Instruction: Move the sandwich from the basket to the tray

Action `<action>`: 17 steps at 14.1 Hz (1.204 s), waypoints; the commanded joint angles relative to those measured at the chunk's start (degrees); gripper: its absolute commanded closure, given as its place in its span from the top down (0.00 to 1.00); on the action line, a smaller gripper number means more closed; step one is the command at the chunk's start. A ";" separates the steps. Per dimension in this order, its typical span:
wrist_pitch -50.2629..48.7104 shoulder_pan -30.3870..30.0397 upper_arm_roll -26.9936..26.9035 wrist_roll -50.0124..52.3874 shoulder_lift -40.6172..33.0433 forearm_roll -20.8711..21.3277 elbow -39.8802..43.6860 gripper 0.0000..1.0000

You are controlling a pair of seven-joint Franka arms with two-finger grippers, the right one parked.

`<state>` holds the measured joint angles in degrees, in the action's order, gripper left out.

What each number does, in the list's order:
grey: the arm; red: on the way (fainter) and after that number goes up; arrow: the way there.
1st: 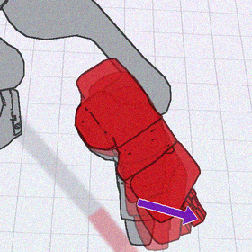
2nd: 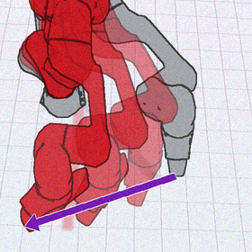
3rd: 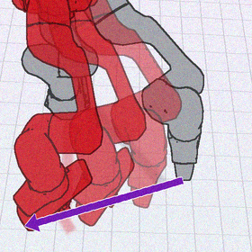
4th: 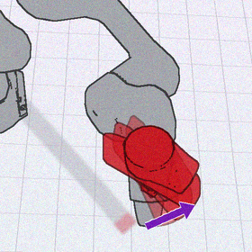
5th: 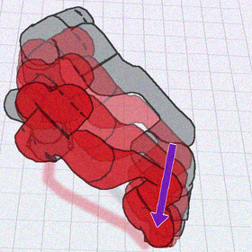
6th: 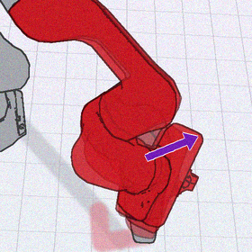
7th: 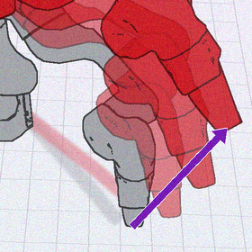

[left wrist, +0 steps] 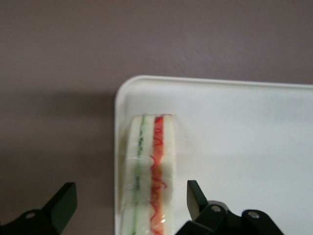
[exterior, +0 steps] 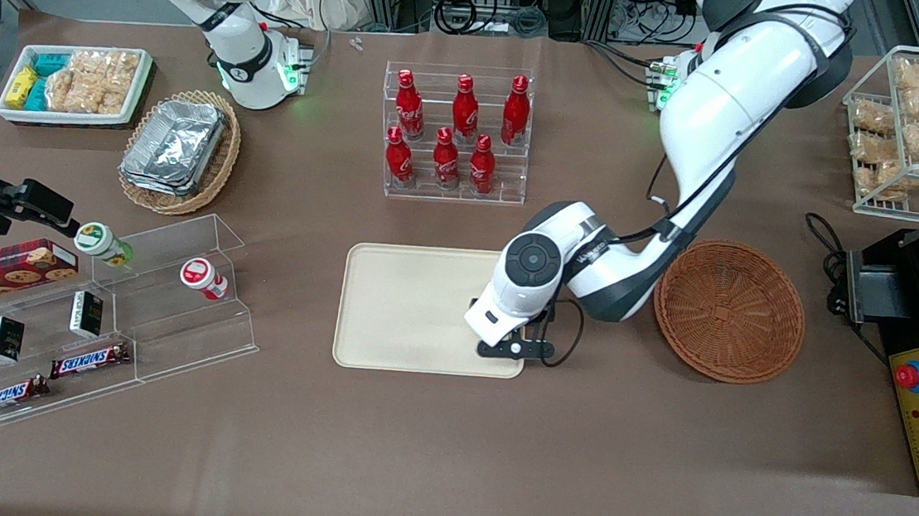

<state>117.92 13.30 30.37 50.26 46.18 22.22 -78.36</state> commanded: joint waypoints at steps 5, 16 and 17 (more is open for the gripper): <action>-9.11 -7.93 0.31 -0.16 -13.99 -2.60 -1.18 1.00; -22.48 -27.01 -0.83 -26.07 -27.88 -12.63 -3.81 1.00; -22.21 -26.58 -2.75 -27.14 -29.72 -12.90 -6.08 1.00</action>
<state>95.64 -13.74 29.53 26.02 20.79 10.73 -79.30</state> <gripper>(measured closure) 0.000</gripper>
